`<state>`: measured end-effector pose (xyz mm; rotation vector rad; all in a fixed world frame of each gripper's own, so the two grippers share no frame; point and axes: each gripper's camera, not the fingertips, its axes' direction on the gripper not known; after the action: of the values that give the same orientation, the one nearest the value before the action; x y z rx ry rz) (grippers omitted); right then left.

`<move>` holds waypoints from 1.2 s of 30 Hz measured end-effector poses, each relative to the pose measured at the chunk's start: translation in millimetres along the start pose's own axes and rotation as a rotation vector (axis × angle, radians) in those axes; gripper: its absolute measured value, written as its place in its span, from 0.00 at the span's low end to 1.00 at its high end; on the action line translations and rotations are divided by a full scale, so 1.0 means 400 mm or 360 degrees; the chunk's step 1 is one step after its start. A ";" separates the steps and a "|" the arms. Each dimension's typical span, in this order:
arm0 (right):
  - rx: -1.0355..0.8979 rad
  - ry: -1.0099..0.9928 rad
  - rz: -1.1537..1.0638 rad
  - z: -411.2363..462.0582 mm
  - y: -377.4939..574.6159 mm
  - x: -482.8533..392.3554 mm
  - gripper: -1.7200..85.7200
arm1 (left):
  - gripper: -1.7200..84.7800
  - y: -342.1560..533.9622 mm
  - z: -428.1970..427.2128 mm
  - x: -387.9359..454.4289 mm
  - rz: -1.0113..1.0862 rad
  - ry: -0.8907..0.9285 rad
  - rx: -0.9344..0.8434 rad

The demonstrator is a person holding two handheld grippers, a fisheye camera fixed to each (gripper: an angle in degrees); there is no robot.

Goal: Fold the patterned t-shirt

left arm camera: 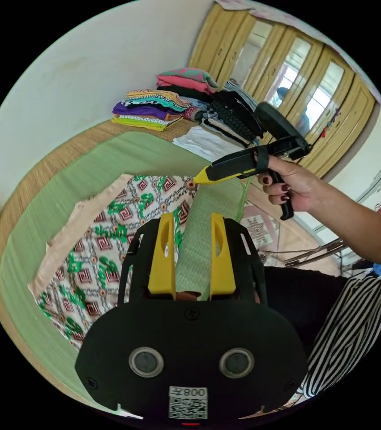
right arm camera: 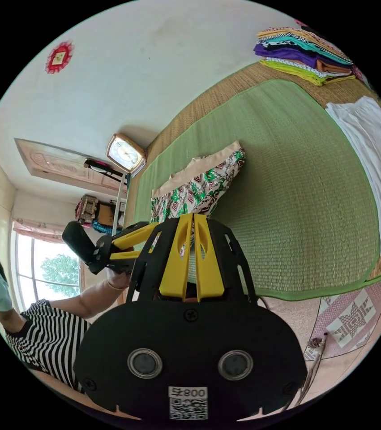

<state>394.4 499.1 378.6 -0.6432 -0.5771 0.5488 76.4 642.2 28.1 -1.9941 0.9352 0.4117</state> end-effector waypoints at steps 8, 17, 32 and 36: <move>-0.0077 -0.0029 -0.0116 -0.009 -0.050 0.021 0.03 | 0.05 -0.137 0.138 0.048 -0.0052 -0.0163 -0.0136; -0.0045 -0.0128 0.0148 0.027 -0.248 0.209 0.10 | 0.04 -0.180 0.192 0.027 -0.0265 0.0036 -0.0052; -0.0306 -0.0034 0.0189 0.282 -0.607 0.247 0.10 | 0.04 -0.230 0.271 -0.004 -0.0302 0.0189 -0.0014; -0.0311 -0.0090 0.0194 0.318 -0.650 0.244 0.07 | 0.04 -0.229 0.279 -0.018 -0.0312 0.0214 -0.0013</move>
<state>456.6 435.4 670.6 -0.8542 -0.6528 0.6310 146.7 768.2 21.8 -2.1183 0.8100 0.1738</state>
